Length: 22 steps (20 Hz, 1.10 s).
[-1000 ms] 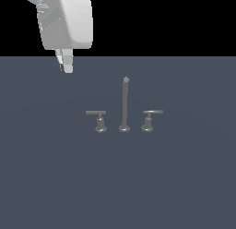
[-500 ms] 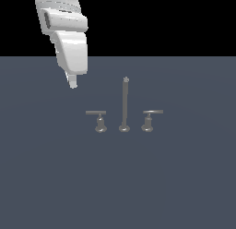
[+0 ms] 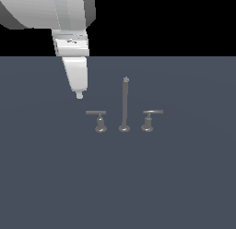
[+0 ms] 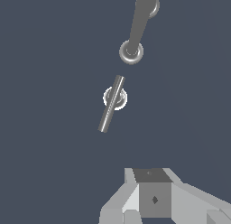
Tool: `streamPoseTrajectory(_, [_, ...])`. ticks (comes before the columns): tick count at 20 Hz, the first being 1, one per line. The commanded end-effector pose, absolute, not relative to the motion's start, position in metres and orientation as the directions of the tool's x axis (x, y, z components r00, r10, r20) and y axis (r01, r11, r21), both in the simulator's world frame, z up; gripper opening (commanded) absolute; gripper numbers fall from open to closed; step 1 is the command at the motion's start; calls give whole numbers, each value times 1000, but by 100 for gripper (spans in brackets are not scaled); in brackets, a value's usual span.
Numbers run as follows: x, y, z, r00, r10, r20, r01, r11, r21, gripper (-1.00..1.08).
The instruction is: Turn on the faucet by rotating a designated handle.
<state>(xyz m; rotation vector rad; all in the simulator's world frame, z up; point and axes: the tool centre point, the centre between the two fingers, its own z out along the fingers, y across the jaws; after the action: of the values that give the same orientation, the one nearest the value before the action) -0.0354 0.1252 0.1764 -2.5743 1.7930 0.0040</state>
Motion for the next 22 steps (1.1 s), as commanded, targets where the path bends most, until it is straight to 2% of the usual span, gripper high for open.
streamPoseTrajectory(1, [-23,124,163,301,-954,-3,-954,-301,-2,-100])
streamPoseTrajectory(13, [30,109,107,88,-996,3,-996,-88,0,-100])
streamPoseTrajectory(22, [47,102,89,14,-1000,1,-1000,-14,0,-100])
